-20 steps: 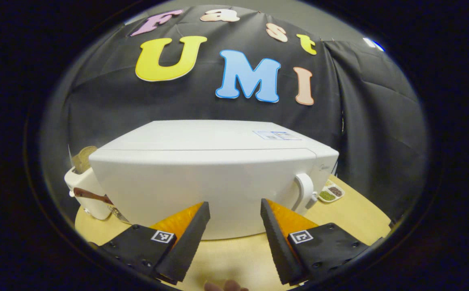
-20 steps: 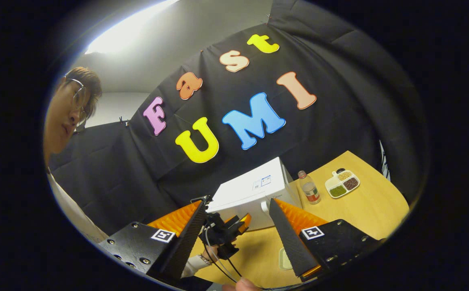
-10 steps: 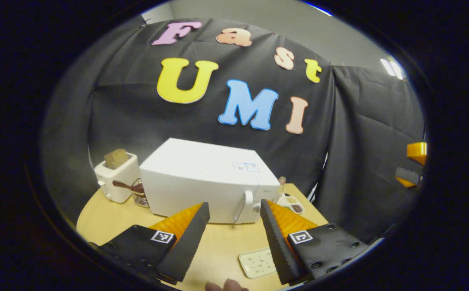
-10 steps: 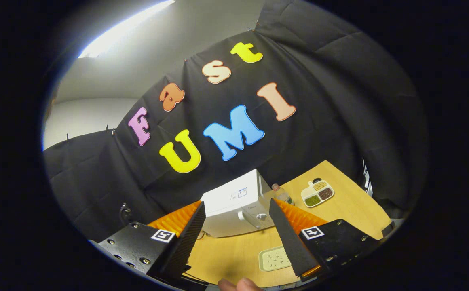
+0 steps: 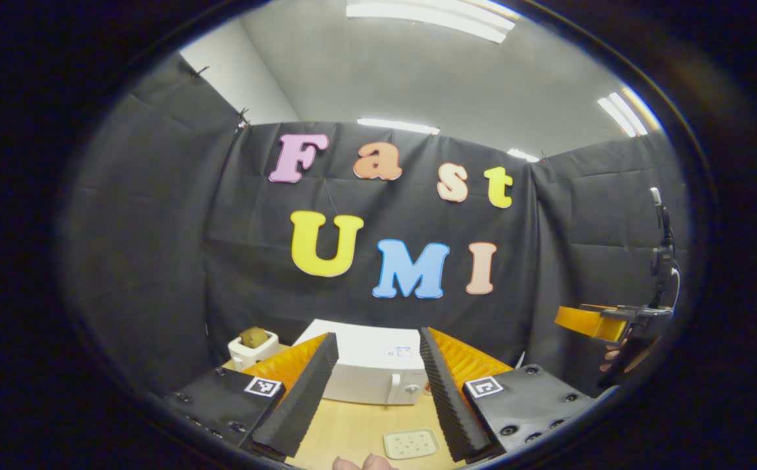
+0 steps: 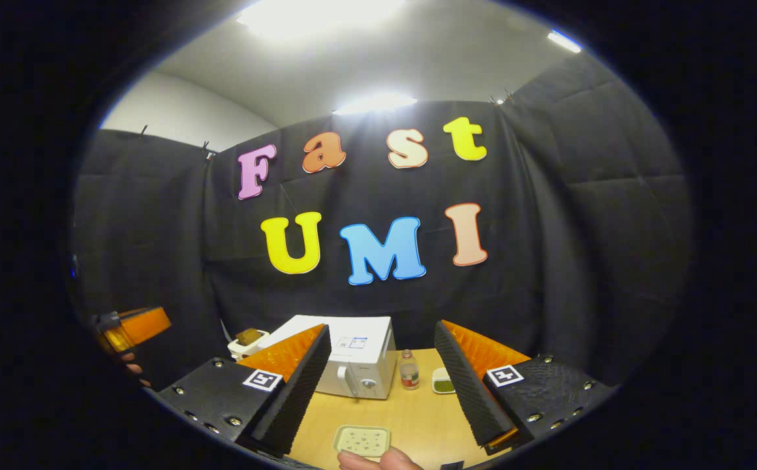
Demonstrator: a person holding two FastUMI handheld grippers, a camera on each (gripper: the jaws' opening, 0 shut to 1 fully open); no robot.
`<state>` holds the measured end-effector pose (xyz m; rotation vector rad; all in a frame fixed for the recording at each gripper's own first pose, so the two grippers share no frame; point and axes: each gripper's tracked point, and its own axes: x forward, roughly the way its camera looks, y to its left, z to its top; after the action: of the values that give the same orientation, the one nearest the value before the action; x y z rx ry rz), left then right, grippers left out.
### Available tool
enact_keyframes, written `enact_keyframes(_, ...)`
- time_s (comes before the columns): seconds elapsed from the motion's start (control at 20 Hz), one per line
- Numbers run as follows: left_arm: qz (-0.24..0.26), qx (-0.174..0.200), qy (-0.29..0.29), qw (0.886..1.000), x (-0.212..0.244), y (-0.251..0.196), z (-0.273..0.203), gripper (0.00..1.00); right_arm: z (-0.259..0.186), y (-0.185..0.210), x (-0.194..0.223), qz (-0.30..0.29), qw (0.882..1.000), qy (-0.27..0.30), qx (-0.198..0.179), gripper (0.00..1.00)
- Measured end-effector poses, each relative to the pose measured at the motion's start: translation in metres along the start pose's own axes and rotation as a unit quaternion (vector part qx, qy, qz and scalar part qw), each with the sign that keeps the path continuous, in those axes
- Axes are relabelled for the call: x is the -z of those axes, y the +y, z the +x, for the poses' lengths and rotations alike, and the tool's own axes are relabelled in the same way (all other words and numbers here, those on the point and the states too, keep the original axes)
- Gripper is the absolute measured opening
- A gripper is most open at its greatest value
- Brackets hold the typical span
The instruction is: Open the microwave oven with the left hand, put the food in, and close the microwave oven.
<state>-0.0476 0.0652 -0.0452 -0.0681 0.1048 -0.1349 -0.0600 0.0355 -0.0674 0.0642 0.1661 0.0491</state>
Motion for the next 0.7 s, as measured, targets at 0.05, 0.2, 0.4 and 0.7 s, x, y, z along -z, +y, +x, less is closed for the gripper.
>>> enact_keyframes(0.05, 0.007, -0.003, -0.004, 1.0, -0.004, 0.0, -0.009, 0.87, -0.005, 0.005, -0.005, -0.029, 0.999, -0.008, 0.013, 0.98)
enact_keyframes(0.2, -0.008, -0.006, 0.006, 1.0, 0.0, 0.005, -0.028, 0.82, -0.023, 0.043, -0.031, -0.074, 0.996, -0.055, 0.009, 0.98)
enact_keyframes(0.4, 0.0, -0.028, -0.004, 1.0, -0.002, 0.036, -0.039, 0.81, -0.029, 0.083, -0.049, -0.107, 0.99, -0.091, -0.004, 0.95)
enact_keyframes(0.7, 0.004, -0.04, -0.016, 0.999, 0.001, 0.059, -0.047, 0.85, -0.026, 0.103, -0.037, -0.108, 0.991, -0.076, -0.01, 0.96)
